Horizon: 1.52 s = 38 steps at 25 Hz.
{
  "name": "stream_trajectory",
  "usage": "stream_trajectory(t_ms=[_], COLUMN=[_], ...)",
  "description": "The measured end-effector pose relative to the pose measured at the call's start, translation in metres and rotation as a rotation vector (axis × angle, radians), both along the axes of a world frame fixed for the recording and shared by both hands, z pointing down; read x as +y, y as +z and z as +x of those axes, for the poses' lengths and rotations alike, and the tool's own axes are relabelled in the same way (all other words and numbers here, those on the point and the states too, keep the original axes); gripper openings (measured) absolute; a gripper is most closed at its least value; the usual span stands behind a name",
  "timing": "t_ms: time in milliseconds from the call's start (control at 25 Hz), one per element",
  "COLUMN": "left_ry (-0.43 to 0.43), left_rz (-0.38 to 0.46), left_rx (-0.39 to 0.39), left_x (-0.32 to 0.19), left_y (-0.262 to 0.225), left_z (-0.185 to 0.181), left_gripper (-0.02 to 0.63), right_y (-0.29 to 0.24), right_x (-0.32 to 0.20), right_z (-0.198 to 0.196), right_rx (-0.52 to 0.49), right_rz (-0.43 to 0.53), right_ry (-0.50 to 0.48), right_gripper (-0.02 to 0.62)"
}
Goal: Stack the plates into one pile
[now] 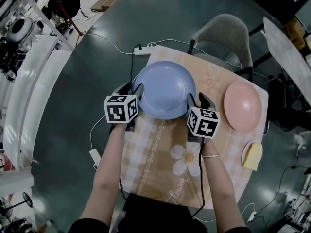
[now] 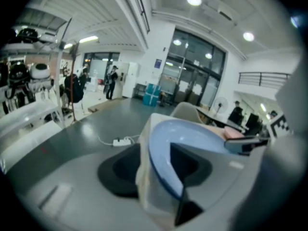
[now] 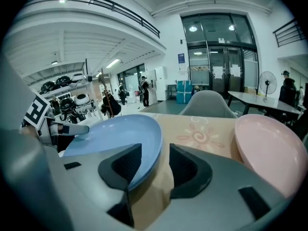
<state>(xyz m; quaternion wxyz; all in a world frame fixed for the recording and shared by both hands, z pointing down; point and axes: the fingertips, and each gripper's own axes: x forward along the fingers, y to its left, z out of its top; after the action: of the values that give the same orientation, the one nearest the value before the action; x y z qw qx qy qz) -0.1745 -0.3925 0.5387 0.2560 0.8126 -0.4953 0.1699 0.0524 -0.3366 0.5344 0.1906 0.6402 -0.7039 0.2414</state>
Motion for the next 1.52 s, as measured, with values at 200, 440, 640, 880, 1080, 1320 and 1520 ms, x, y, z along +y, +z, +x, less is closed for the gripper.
stream_trajectory(t_ms=[200, 440, 640, 880, 1080, 1320, 1520], left_ry=[-0.017, -0.001, 0.003, 0.035, 0.086, 0.201, 0.321], left_rz=[-0.081, -0.095, -0.088, -0.052, -0.043, -0.024, -0.004], left_rx=[0.084, 0.078, 0.063, 0.035, 0.028, 0.041, 0.057], left_x=[-0.003, -0.005, -0.006, -0.003, 0.002, 0.014, 0.027], left_y=[0.017, 0.026, 0.021, 0.0, -0.017, -0.041, -0.051], left_z=[0.0, 0.009, 0.008, 0.011, 0.024, 0.074, 0.139], left_gripper=[0.192, 0.141, 0.097, 0.089, 0.086, 0.091, 0.091], right_y=[0.017, 0.029, 0.027, 0.021, -0.004, -0.033, -0.049], right_x=[-0.002, -0.006, -0.007, 0.006, 0.021, 0.05, 0.085], right_z=[-0.001, -0.01, -0.01, -0.008, 0.003, 0.044, 0.097], right_rx=[-0.07, -0.064, -0.079, -0.113, -0.113, -0.102, -0.084], right_rz=[-0.075, -0.114, -0.111, -0.111, -0.074, -0.037, -0.008], right_ry=[0.004, -0.006, 0.015, 0.064, 0.099, 0.191, 0.305], right_gripper=[0.167, 0.16, 0.146, 0.137, 0.129, 0.129, 0.129])
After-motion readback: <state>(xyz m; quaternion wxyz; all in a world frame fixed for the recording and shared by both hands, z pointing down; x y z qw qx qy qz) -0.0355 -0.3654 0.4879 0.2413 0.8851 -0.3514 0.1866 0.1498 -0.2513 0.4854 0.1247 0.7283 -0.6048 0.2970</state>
